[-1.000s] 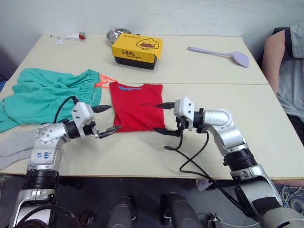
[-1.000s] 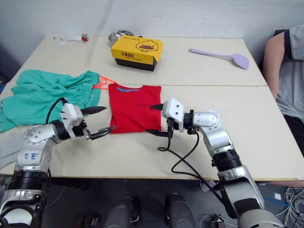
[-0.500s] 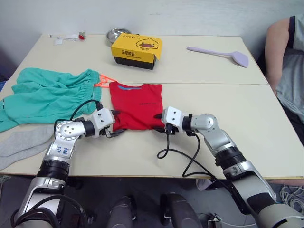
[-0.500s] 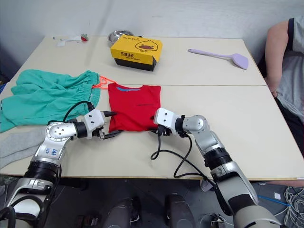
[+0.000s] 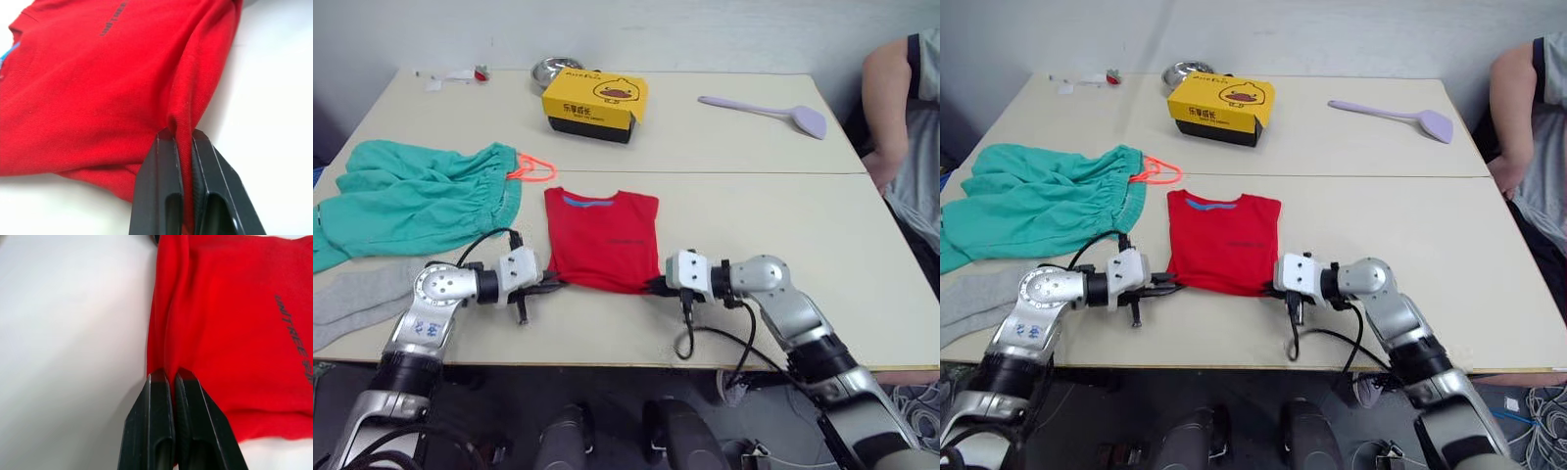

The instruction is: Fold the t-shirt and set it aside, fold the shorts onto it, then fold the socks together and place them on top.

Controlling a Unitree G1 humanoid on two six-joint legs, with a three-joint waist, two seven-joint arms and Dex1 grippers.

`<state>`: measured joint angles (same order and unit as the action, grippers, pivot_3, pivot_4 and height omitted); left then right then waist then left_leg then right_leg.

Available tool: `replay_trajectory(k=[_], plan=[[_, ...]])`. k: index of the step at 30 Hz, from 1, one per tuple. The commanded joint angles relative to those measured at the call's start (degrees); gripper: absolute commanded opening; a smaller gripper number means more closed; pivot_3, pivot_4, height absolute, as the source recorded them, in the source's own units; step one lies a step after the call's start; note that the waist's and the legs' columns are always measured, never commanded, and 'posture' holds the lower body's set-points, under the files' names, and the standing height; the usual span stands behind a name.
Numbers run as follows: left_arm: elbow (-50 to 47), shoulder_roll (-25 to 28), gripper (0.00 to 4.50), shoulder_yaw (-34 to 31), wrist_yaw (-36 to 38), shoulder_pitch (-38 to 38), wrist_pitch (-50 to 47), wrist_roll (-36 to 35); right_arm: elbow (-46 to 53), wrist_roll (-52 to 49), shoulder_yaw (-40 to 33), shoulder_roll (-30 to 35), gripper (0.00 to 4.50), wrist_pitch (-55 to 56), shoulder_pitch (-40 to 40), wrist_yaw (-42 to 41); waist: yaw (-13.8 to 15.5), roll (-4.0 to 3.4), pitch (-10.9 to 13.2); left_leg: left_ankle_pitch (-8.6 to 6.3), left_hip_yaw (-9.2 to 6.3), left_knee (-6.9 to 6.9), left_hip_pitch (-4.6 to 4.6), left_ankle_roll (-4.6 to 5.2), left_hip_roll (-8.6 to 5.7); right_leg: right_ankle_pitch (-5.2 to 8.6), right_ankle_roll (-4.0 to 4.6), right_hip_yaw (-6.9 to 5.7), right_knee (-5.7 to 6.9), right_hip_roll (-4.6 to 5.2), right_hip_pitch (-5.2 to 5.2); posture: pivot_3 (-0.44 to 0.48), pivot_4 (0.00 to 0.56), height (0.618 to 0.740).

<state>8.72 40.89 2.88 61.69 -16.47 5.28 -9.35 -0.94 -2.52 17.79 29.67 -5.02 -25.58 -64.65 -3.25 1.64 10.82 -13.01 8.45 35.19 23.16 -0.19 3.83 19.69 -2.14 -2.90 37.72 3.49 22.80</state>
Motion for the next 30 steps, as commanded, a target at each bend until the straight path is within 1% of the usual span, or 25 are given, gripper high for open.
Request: replay_trajectory(k=[1, 3, 5, 10, 13, 16, 19, 21, 23, 24, 26, 27, 28, 30], plan=[[-7.6, 3.2, 0.02, -2.7, 0.9, 6.2, -2.7, -2.2, 8.6, -2.0, -1.3, 2.9, 0.00, -4.8, 4.1, 0.0, 0.0, 0.00, 0.0, -0.02, -0.01, -0.01, -0.01, 0.03, 0.00, 0.01, 0.02, 0.00, 0.00, 0.00, 0.00, 0.000, 0.150, 0.740], [-11.8, 4.0, 0.02, -3.7, 0.0, 10.1, -4.0, -3.1, 12.4, -2.7, -1.9, 3.4, 0.00, -7.4, 6.7, 1.4, 0.0, 0.00, 0.0, -0.13, -0.05, -0.02, -0.02, 0.19, 0.00, 0.02, 0.05, -0.01, 0.02, 0.01, 0.00, 0.000, 0.150, 0.740], [-15.5, 4.3, 0.02, -4.5, -1.3, 13.4, -5.2, -3.5, 15.6, -3.3, -2.2, 3.9, 0.00, -9.6, 9.0, 2.6, 0.1, 0.00, 0.0, -0.17, -0.07, -0.03, -0.03, 0.12, 0.00, 0.04, 0.08, -0.02, 0.05, 0.02, 0.00, 0.000, 0.150, 0.740], [-20.5, 3.9, 0.02, -5.7, -4.0, 19.9, -5.5, -2.9, 20.9, -3.8, -1.4, 4.8, 0.00, -11.9, 14.2, 4.8, 0.2, 0.00, 0.0, -0.27, -0.10, -0.05, -0.04, -0.01, -0.01, 0.06, 0.16, -0.03, 0.00, 0.05, 0.00, 0.000, 0.150, 0.740], [-20.5, 4.3, 0.02, -6.0, -4.3, 21.5, -4.3, -2.4, 21.4, -3.3, -0.9, 4.7, 0.00, -11.3, 15.7, 6.0, 0.2, 0.00, 0.0, -0.27, -0.10, -0.07, -0.04, -0.01, -0.01, 0.07, 0.18, -0.05, -0.01, 0.04, 0.00, 0.000, 0.150, 0.740], [-20.9, 4.4, 0.02, -6.9, -4.1, 22.1, -5.7, -4.5, 21.0, -3.5, -1.1, 4.5, 0.00, -11.0, 16.0, 6.8, 0.1, 0.00, 0.0, -0.28, -0.10, -0.07, -0.04, 0.00, -0.01, 0.08, 0.19, -0.05, -0.01, 0.04, 0.00, 0.000, 0.150, 0.740], [-22.1, 5.2, 0.02, -8.4, -3.2, 22.0, -11.0, -8.8, 20.1, -3.2, -1.1, 5.2, 0.00, -9.3, 15.6, 6.5, 0.1, 0.01, 0.0, -0.28, -0.10, -0.09, -0.04, 0.00, -0.01, 0.09, 0.20, -0.06, -0.02, 0.03, 0.00, 0.000, 0.150, 0.740], [-22.7, 6.2, 0.02, -9.3, -2.4, 21.4, -13.8, -10.9, 20.1, -5.0, -2.1, 4.9, 0.00, -9.7, 15.5, 6.1, 0.2, 0.02, 0.0, -0.28, -0.11, -0.10, -0.03, 0.00, -0.01, 0.10, 0.22, -0.08, -0.02, 0.03, 0.01, 0.000, 0.150, 0.740], [-22.6, 7.7, 0.00, -9.7, -0.6, 21.1, -15.3, -12.1, 20.0, -6.8, -2.8, 5.2, 0.48, -9.6, 15.3, 5.0, 0.1, 0.02, 0.0, -0.28, -0.12, -0.10, -0.03, 0.00, -0.01, 0.10, 0.21, -0.09, -0.03, 0.02, 0.01, 0.000, 0.150, 0.740], [-22.4, 8.5, 0.28, -9.9, 0.4, 21.3, -15.6, -12.5, 20.0, -7.5, -2.8, 5.6, 0.71, -9.8, 15.3, 4.3, 0.1, 0.02, 0.0, -0.28, -0.12, -0.09, -0.03, 0.01, -0.01, 0.10, 0.21, -0.09, -0.03, 0.02, 0.01, 0.000, 0.150, 0.740], [-21.9, 10.2, 0.78, -10.2, 2.0, 22.0, -16.3, -12.7, 20.6, -10.1, -3.5, 6.2, 1.30, -9.8, 15.4, 2.4, 0.2, 0.02, 0.0, -0.28, -0.11, -0.10, -0.03, 0.00, -0.02, 0.10, 0.21, -0.09, -0.04, 0.03, 0.01, 0.000, 0.150, 0.740], [-22.0, 10.6, 0.99, -10.9, 2.4, 22.2, -16.9, -13.3, 21.1, -11.8, -4.1, 6.3, 1.60, -10.1, 15.5, 1.8, 0.1, 0.02, 0.0, -0.28, -0.11, -0.10, -0.02, 0.00, -0.02, 0.10, 0.21, -0.09, -0.08, 0.03, 0.01, 0.000, 0.150, 0.740], [-22.3, 10.8, 1.32, -11.8, 2.7, 22.5, -18.1, -14.4, 21.6, -13.5, -4.9, 6.6, 1.95, -10.1, 15.5, 0.9, 0.1, 0.02, 0.0, -0.30, -0.11, -0.11, -0.02, -0.01, -0.01, 0.10, 0.22, -0.08, -0.09, 0.03, 0.01, 0.000, 0.150, 0.740], [-22.9, 11.0, 1.83, -13.5, 3.4, 23.0, -19.8, -16.3, 22.9, -17.4, -6.7, 7.8, 2.54, -11.8, 15.8, -1.3, 0.2, 0.04, 0.0, -0.30, -0.12, -0.13, -0.01, 0.00, -0.01, 0.11, 0.23, -0.08, -0.09, 0.03, 0.01, 0.000, 0.150, 0.740]])
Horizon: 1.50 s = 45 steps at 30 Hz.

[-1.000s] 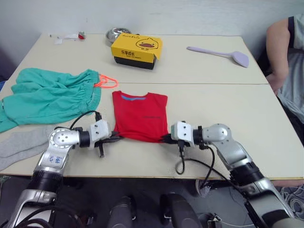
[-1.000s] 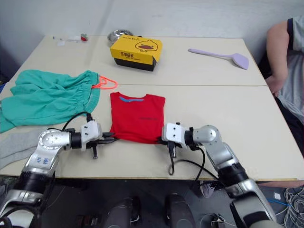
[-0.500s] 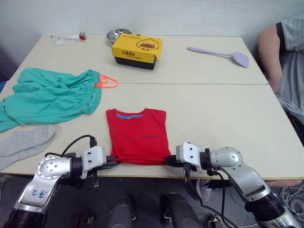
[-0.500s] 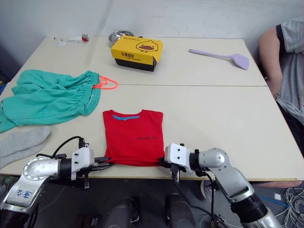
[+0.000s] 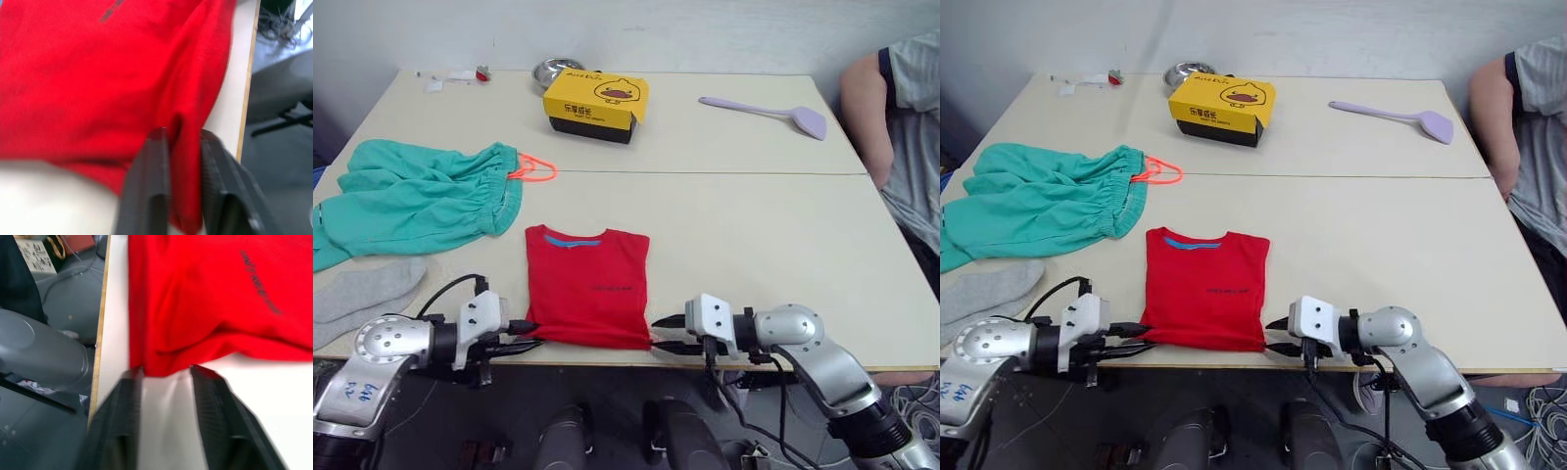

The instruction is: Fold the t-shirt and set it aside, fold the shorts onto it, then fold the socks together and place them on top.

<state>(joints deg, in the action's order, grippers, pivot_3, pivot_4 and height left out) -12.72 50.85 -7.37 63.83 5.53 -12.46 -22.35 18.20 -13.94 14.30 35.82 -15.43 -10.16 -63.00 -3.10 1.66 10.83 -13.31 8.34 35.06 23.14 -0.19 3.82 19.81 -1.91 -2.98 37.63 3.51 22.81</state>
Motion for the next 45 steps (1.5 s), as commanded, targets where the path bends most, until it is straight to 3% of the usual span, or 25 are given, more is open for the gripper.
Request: replay_trajectory(k=[1, 2, 4, 6, 11, 14, 16, 22, 28, 34, 42, 45], plan=[[-1.7, 1.2, 2.18, -4.0, 1.6, 1.3, -2.6, -3.8, 4.3, -7.5, -3.8, 2.3, 2.91, -2.4, 0.5, -3.8, 0.1, 0.02, 0.0, 0.00, -0.01, -0.03, 0.01, 0.00, 0.01, 0.00, 0.01, -0.01, -0.01, 0.00, 0.00, 0.000, 0.150, 0.740], [-2.2, 2.1, 2.48, -5.5, 3.4, 2.2, -4.0, -5.8, 4.7, -9.6, -4.8, 3.1, 3.24, -3.7, 0.3, -4.9, 0.1, 0.02, 0.0, -0.01, -0.01, -0.03, 0.01, 0.01, 0.00, 0.01, 0.01, -0.01, -0.02, 0.00, 0.00, 0.000, 0.150, 0.740], [-3.0, 3.2, 3.03, -8.3, 5.6, 3.5, -6.4, -9.0, 5.0, -13.1, -6.1, 4.2, 3.24, -5.8, -0.5, -6.6, -0.1, 0.10, 0.1, -0.02, -0.02, -0.03, 0.01, 0.03, 0.02, 0.02, 0.02, -0.01, -0.03, -0.01, 0.00, 0.000, 0.150, 0.740], [-4.0, 3.3, 3.06, -11.7, 5.1, 2.8, -12.1, -15.1, 4.3, -15.3, -7.3, 3.8, 3.07, -6.7, -2.0, -6.5, 0.0, 0.11, 0.1, -0.03, -0.02, -0.03, 0.01, 0.02, 0.02, 0.02, 0.03, -0.01, -0.05, 0.01, 0.00, 0.000, 0.150, 0.740], [-7.2, 1.2, 3.07, -15.4, 0.5, -2.0, -21.1, -25.2, 3.5, -18.7, -8.0, 0.4, 1.56, -9.5, -5.8, -3.6, 0.1, 0.11, 0.1, -0.02, -0.09, 0.00, 0.00, 0.01, 0.01, 0.01, 0.03, -0.04, -0.03, 0.01, -0.04, 0.000, 0.150, 0.740], [-6.8, -1.6, 2.47, -12.9, -3.6, -6.3, -20.6, -23.5, 2.2, -16.1, -5.8, -1.8, 0.51, -8.4, -8.2, -1.7, 0.1, 0.11, 0.1, 0.00, -0.09, 0.00, 0.02, 0.04, -0.01, 0.01, 0.01, -0.03, -0.05, 0.02, -0.04, 0.000, 0.150, 0.740], [-6.4, -3.6, 1.84, -9.2, -4.5, -8.0, -16.3, -18.5, -0.5, -11.4, -2.5, -4.5, 0.00, -5.2, -10.5, 0.3, 0.0, 0.10, 0.1, 0.12, -0.08, 0.01, 0.02, 0.20, -0.02, 0.00, 0.00, -0.04, -0.04, 0.00, -0.04, 0.000, 0.150, 0.740], [-7.9, -10.5, 0.01, -0.3, -7.3, -7.6, -11.7, -12.0, -10.6, 1.1, 6.0, -13.1, 0.00, 2.3, -15.4, 6.9, -0.1, 0.12, 0.1, 0.31, 0.00, 0.02, 0.03, -0.08, -0.01, 0.00, -0.02, 0.00, 0.01, -0.06, 0.01, 0.000, 0.150, 0.740], [-8.2, -10.5, 0.01, 5.5, -6.0, -0.6, -4.5, -4.0, -19.3, 7.4, 7.8, -17.6, 0.00, 6.1, -16.9, 12.2, -0.2, 0.13, 0.0, 0.29, 0.05, 0.02, 0.02, -0.14, -0.01, 0.01, -0.04, 0.05, -0.01, -0.05, 0.01, 0.000, 0.150, 0.740], [-2.0, -12.3, 0.01, 6.5, -10.7, 1.8, 0.2, 3.3, -26.6, 11.3, 7.3, -20.8, 0.00, 6.4, -19.1, 16.4, -0.2, 0.13, 0.0, 0.11, -0.04, 0.02, 0.00, -0.14, -0.01, -0.03, 0.06, -0.01, 0.12, -0.02, 0.04, 0.000, 0.150, 0.740], [-5.2, -8.9, 0.01, 2.5, -4.6, 7.9, -0.5, -2.9, -31.8, 12.2, 1.4, -21.6, 0.00, 8.5, -22.6, 23.8, -0.6, 0.13, 0.0, 0.11, -0.04, -0.02, -0.05, -0.16, 0.02, -0.03, 0.09, -0.01, 0.16, 0.00, 0.03, 0.000, 0.150, 0.740], [-5.7, -10.1, 0.01, -1.5, -6.4, 6.1, -3.5, -8.6, -32.0, 10.7, 0.2, -22.2, 0.00, 9.8, -22.8, 23.1, -0.6, 0.09, 0.1, 0.12, -0.04, -0.05, -0.04, -0.17, 0.01, -0.02, 0.10, -0.01, 0.15, 0.00, 0.06, 0.000, 0.150, 0.740]])
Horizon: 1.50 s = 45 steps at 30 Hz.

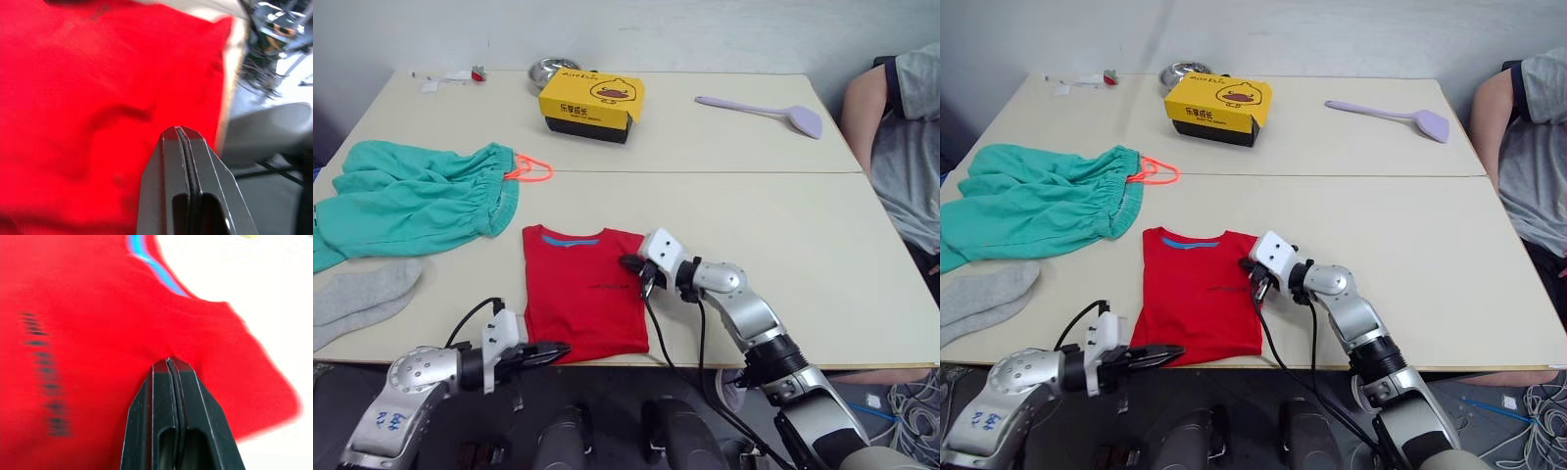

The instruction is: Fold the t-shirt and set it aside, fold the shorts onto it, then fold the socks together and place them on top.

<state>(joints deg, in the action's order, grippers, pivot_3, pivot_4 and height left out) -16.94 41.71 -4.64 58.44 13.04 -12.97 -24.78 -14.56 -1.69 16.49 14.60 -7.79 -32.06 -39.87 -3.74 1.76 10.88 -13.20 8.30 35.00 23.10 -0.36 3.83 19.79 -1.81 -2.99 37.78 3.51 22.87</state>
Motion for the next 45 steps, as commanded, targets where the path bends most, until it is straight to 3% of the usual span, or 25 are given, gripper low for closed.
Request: replay_trajectory(k=[1, 4, 6, 8, 13, 19, 23, 31, 34, 38, 42, 45], plan=[[-2.0, -2.2, 0.01, -5.9, -3.0, -3.4, -5.6, -9.6, 1.7, -3.0, -2.2, -1.1, 0.00, 2.6, -0.7, -1.7, 0.1, -0.01, 0.0, 0.00, 0.00, 0.01, 0.02, 0.00, 0.00, 0.00, 0.00, -0.01, 0.00, 0.00, 0.01, 0.000, 0.150, 0.740], [-2.7, -3.4, 0.01, -8.2, -4.4, -7.9, -10.3, -15.5, 6.2, -7.8, -1.9, -1.6, 0.00, 3.7, 0.8, -8.2, 0.5, 0.00, 0.0, 0.08, -0.06, 0.06, 0.06, 0.10, 0.00, -0.02, -0.05, -0.08, 0.05, -0.01, -0.01, 0.000, 0.150, 0.740], [-0.8, -4.1, 0.01, -7.6, -5.5, -10.8, -10.3, -14.2, 10.0, -11.2, -0.2, -1.3, 0.00, 3.4, 2.4, -13.9, 0.5, 0.00, 0.0, 0.17, -0.07, 0.06, 0.04, 0.21, -0.01, -0.04, -0.09, -0.08, 0.06, -0.01, -0.06, 0.000, 0.150, 0.740], [3.3, -4.9, 0.01, -5.5, -7.8, -13.8, -7.5, -8.6, 10.7, -8.7, 3.1, -0.2, 0.00, 5.6, 3.3, -16.6, 0.4, 0.01, 0.0, 0.18, -0.04, 0.06, 0.04, 0.27, -0.03, -0.05, -0.13, -0.07, 0.02, -0.02, -0.09, 0.000, 0.150, 0.740], [12.8, -8.1, 0.01, -1.9, -14.8, -17.4, 0.8, 3.7, 4.7, -3.3, 5.5, -2.1, 0.00, 8.0, 2.9, -12.7, 0.4, 0.03, 0.0, 0.20, 0.00, 0.06, 0.00, 0.27, -0.03, -0.05, -0.17, -0.04, 0.02, -0.05, -0.07, 0.000, 0.150, 0.740], [17.0, -14.2, 0.01, -5.6, -23.2, -17.8, 4.9, 5.5, -2.8, 0.2, 3.3, -3.4, 0.00, 10.7, 2.0, -6.9, 0.5, 0.08, 0.0, 0.13, -0.01, 0.08, 0.02, 0.16, -0.03, -0.06, -0.16, -0.05, 0.04, -0.01, -0.06, 0.000, 0.150, 0.740], [16.8, -14.6, 0.01, -6.6, -24.2, -17.0, 3.4, 4.9, -8.2, -0.1, -0.7, -3.1, 0.00, 9.9, 0.2, -2.4, 0.4, 0.08, 0.0, 0.16, -0.02, 0.08, -0.05, 0.03, -0.03, -0.08, -0.12, -0.05, 0.16, -0.01, -0.06, 0.000, 0.150, 0.740], [14.7, -11.6, 0.01, -7.9, -20.1, -14.2, 2.6, 2.9, -12.6, -2.4, -8.0, -2.6, 0.00, 7.9, -3.4, 1.5, 0.4, 0.10, -0.1, 0.18, -0.02, 0.06, -0.07, 0.01, -0.02, -0.13, -0.08, -0.05, 0.14, -0.01, -0.08, 0.000, 0.150, 0.740], [8.1, -9.4, 0.01, -9.9, -14.2, -11.2, 0.8, -3.2, -4.7, -7.0, -8.5, -1.0, 0.00, 7.0, -1.5, -5.5, 0.3, 0.09, 0.0, 0.18, 0.00, 0.02, -0.02, 0.02, -0.01, -0.12, -0.09, -0.04, 0.07, -0.01, -0.07, 0.000, 0.150, 0.740], [-1.4, -2.6, 0.01, -11.9, -6.3, -6.4, -7.5, -11.9, 9.7, -12.7, -5.2, 3.3, 0.00, 2.5, 2.6, -16.4, 0.4, 0.07, 0.0, 0.17, -0.03, -0.03, 0.10, 0.12, 0.00, -0.06, -0.16, -0.06, -0.05, -0.02, -0.01, 0.000, 0.150, 0.740], [-4.5, 0.6, 0.01, -9.8, -4.5, -4.4, -8.3, -10.1, 12.5, -6.8, 1.3, 6.3, 0.00, 5.1, 5.9, -19.0, 0.3, 0.05, 0.0, 0.02, -0.02, -0.06, -0.04, -0.05, 0.00, -0.03, -0.12, -0.05, -0.06, -0.02, -0.08, 0.000, 0.150, 0.740], [-3.8, -0.4, 0.01, -6.4, -5.8, -3.7, -5.4, -5.0, 11.1, -5.1, 3.1, 4.7, 0.00, 5.8, 7.1, -17.1, 0.3, 0.04, 0.0, 0.02, -0.02, -0.05, -0.03, -0.05, -0.01, -0.02, -0.09, -0.04, -0.06, -0.01, -0.07, 0.000, 0.150, 0.740]])
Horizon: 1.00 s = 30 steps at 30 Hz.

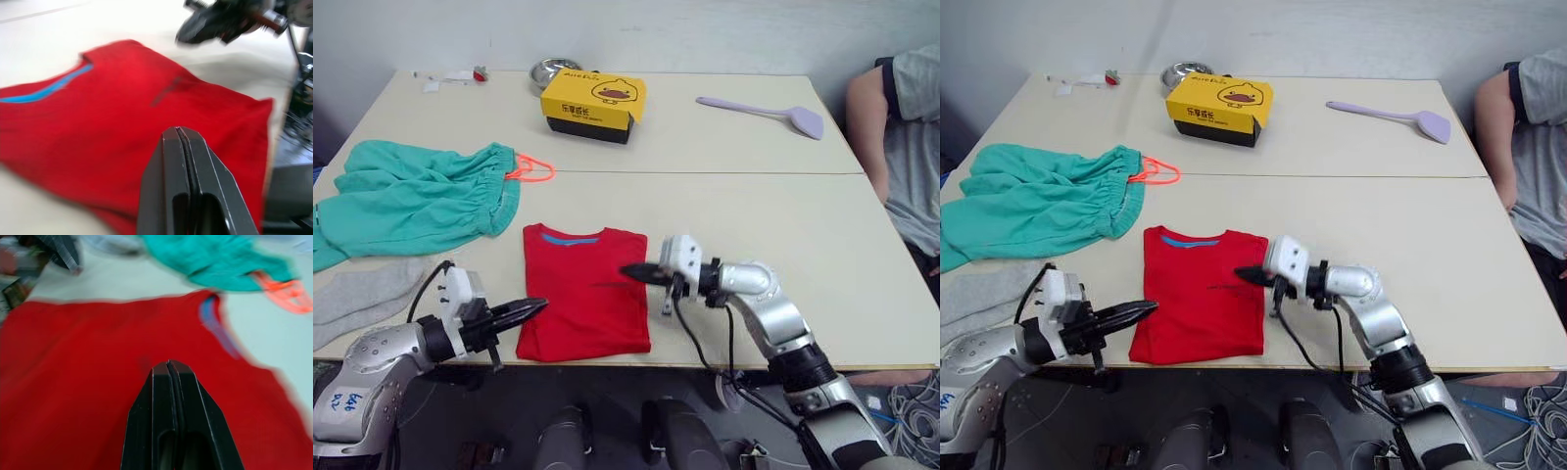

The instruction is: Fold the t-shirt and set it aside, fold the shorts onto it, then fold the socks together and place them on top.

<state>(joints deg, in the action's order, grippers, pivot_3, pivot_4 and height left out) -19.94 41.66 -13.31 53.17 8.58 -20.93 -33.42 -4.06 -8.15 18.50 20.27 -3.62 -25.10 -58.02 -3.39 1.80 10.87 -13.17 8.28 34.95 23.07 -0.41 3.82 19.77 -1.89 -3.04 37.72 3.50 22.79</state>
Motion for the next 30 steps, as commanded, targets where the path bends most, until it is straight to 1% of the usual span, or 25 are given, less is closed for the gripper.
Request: replay_trajectory(k=[1, 5, 8, 11, 14, 16, 18, 19, 22, 24, 25, 26, 28, 30], plan=[[-0.6, -1.0, 0.01, 3.4, -0.9, 0.9, 3.3, 4.9, -0.4, 2.3, 1.8, -2.0, 0.00, 2.0, 0.3, 2.1, -0.1, -0.01, 0.0, 0.00, 0.01, 0.00, 0.02, 0.00, 0.00, 0.00, 0.01, 0.02, 0.00, 0.00, 0.03, 0.000, 0.150, 0.740], [-0.7, -2.1, 0.01, 5.3, -2.3, 3.0, 2.5, 6.9, -3.5, 3.9, 2.0, -5.3, 0.00, 1.4, 0.5, 6.1, -0.1, 0.00, 0.0, 0.00, 0.00, -0.01, 0.02, -0.01, 0.01, 0.02, 0.06, 0.03, 0.00, 0.00, 0.06, 0.000, 0.150, 0.740], [-0.3, -1.8, 0.01, 5.2, -1.8, 5.9, 3.1, 8.1, -5.7, 6.2, 0.1, -4.3, 0.00, 0.9, -0.2, 9.3, -0.1, 0.00, 0.0, -0.02, 0.00, -0.06, 0.05, -0.04, 0.02, 0.05, 0.12, 0.02, -0.01, 0.00, 0.12, 0.000, 0.150, 0.740], [0.4, -0.8, 0.01, 5.1, 0.4, 8.9, 4.8, 9.0, -7.8, 6.3, -2.0, -2.6, 0.00, -1.1, -1.2, 10.8, -0.1, 0.00, 0.0, -0.03, 0.00, -0.05, 0.06, -0.04, 0.01, 0.06, 0.13, 0.02, -0.03, 0.04, 0.12, 0.000, 0.150, 0.740], [1.6, -0.8, 0.01, 0.9, 2.1, 10.3, 5.6, 5.7, -9.1, 3.8, -5.0, -1.9, 0.00, -2.4, -2.4, 10.9, 0.0, 0.00, 0.0, -0.04, -0.02, -0.04, 0.04, -0.04, 0.01, 0.08, 0.18, 0.02, -0.04, 0.05, 0.11, 0.000, 0.150, 0.740], [2.3, -0.2, 0.01, -1.5, 3.5, 9.4, 5.6, 3.8, -8.4, 2.2, -5.6, -1.3, 0.00, -2.1, -2.7, 8.4, 0.1, -0.01, 0.0, -0.05, -0.04, -0.05, 0.04, -0.03, 0.01, 0.08, 0.22, 0.02, -0.04, 0.06, 0.12, 0.000, 0.150, 0.740], [2.6, 1.1, 0.01, -3.2, 5.4, 7.5, 3.6, 1.1, -6.1, 0.0, -6.0, -1.4, 0.00, -3.7, -3.0, 6.6, 0.1, 0.00, 0.0, -0.05, -0.06, -0.05, 0.05, -0.03, 0.02, 0.09, 0.24, -0.02, -0.04, 0.06, 0.13, 0.000, 0.150, 0.740], [3.0, 1.4, 0.01, -3.8, 5.4, 5.3, 2.6, -0.3, -4.5, -1.4, -6.1, -1.8, 0.00, -4.8, -3.3, 5.7, 0.1, -0.03, 0.0, -0.05, -0.07, -0.06, 0.09, -0.03, 0.02, 0.09, 0.25, -0.03, -0.04, 0.06, 0.15, 0.000, 0.150, 0.740], [4.7, 0.4, 0.01, -4.0, 3.7, -1.9, 0.6, -2.2, -0.8, -3.1, -4.9, -2.6, 0.00, -7.0, -3.9, 3.7, 0.2, -0.06, 0.0, -0.02, -0.07, -0.07, 0.17, -0.01, 0.01, 0.07, 0.21, -0.04, -0.01, 0.06, 0.21, 0.000, 0.150, 0.740], [6.9, -0.2, 0.01, -2.3, 2.6, -6.7, 0.9, -0.5, -0.3, -2.8, -3.9, -3.7, 0.00, -7.9, -4.7, 3.9, 0.0, -0.06, 0.0, 0.00, -0.07, -0.07, 0.19, 0.02, 0.01, 0.05, 0.16, -0.05, -0.01, 0.04, 0.20, 0.000, 0.150, 0.740], [9.5, -0.5, 0.01, -0.1, 1.9, -9.9, 1.9, 2.4, -1.3, -1.9, -3.0, -4.8, 0.00, -7.8, -5.7, 4.5, 0.0, -0.06, 0.0, 0.01, -0.02, -0.07, 0.19, 0.06, 0.01, 0.03, 0.12, -0.03, -0.01, 0.04, 0.20, 0.000, 0.150, 0.740], [12.4, -1.0, 0.01, 2.1, 1.2, -12.9, 3.5, 5.4, -3.0, -0.7, -2.3, -6.0, 0.00, -7.4, -6.8, 5.4, -0.1, -0.05, 0.0, 0.11, 0.02, -0.06, 0.15, 0.23, 0.00, 0.02, 0.08, -0.01, -0.01, 0.03, 0.18, 0.000, 0.150, 0.740], [17.6, -2.0, 0.01, 5.5, -0.6, -17.7, 5.7, 10.2, -7.3, 1.7, -1.0, -7.9, 0.00, -6.6, -9.2, 7.4, -0.2, -0.05, 0.0, 0.14, 0.04, -0.03, 0.14, 0.26, 0.01, 0.01, 0.06, 0.00, 0.03, -0.03, 0.20, 0.000, 0.150, 0.740], [21.8, -3.2, 0.01, 6.9, -2.6, -21.0, 7.2, 13.1, -12.3, 3.2, -1.0, -9.9, 0.00, -6.1, -11.5, 9.6, -0.3, -0.04, 0.0, 0.18, 0.07, -0.02, 0.15, 0.23, 0.02, 0.01, 0.06, 0.01, 0.09, -0.05, 0.26, 0.000, 0.150, 0.740]])
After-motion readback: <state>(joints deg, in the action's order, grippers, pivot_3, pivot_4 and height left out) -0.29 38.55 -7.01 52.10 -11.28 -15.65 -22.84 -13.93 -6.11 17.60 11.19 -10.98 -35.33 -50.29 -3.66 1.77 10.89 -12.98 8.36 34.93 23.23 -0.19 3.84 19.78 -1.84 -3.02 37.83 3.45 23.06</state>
